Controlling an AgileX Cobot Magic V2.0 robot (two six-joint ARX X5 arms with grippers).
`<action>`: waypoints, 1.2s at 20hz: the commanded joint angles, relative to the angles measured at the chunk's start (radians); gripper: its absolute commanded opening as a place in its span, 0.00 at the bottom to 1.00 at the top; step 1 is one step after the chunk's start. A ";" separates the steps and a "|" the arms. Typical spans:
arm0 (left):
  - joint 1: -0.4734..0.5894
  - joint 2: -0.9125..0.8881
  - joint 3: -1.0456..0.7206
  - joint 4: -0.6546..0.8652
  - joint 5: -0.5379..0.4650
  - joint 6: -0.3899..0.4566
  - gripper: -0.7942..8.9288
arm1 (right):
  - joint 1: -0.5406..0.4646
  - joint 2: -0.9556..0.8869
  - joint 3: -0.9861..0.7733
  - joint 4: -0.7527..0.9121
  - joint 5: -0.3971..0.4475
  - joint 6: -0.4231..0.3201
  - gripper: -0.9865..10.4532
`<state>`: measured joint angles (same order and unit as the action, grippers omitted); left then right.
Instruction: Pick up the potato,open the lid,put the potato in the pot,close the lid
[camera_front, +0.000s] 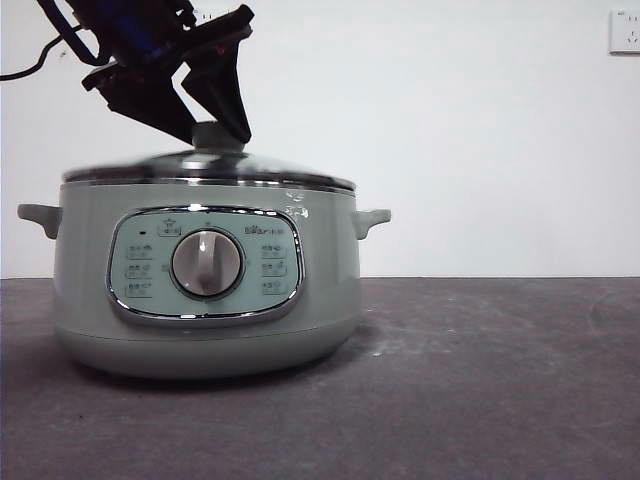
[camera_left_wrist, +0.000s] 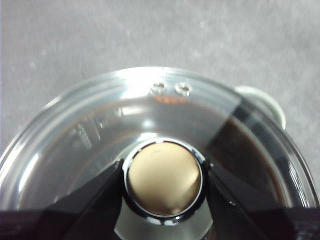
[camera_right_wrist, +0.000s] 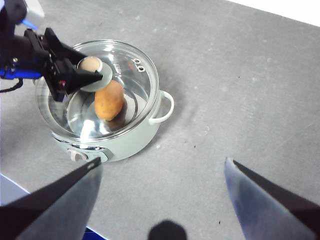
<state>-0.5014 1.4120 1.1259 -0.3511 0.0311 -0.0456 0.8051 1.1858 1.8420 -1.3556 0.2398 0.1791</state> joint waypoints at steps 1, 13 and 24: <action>-0.008 0.010 0.014 -0.005 0.002 -0.014 0.07 | 0.000 -0.008 -0.001 -0.012 0.006 0.015 0.44; -0.010 0.009 0.015 -0.062 -0.003 -0.006 0.56 | 0.000 -0.009 -0.001 -0.012 0.006 0.015 0.44; -0.011 -0.204 0.043 -0.145 0.093 -0.014 0.55 | 0.000 -0.009 -0.005 -0.016 0.006 0.014 0.44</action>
<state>-0.5076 1.2030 1.1652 -0.4999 0.1226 -0.0528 0.8051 1.1782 1.8420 -1.3586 0.2401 0.1844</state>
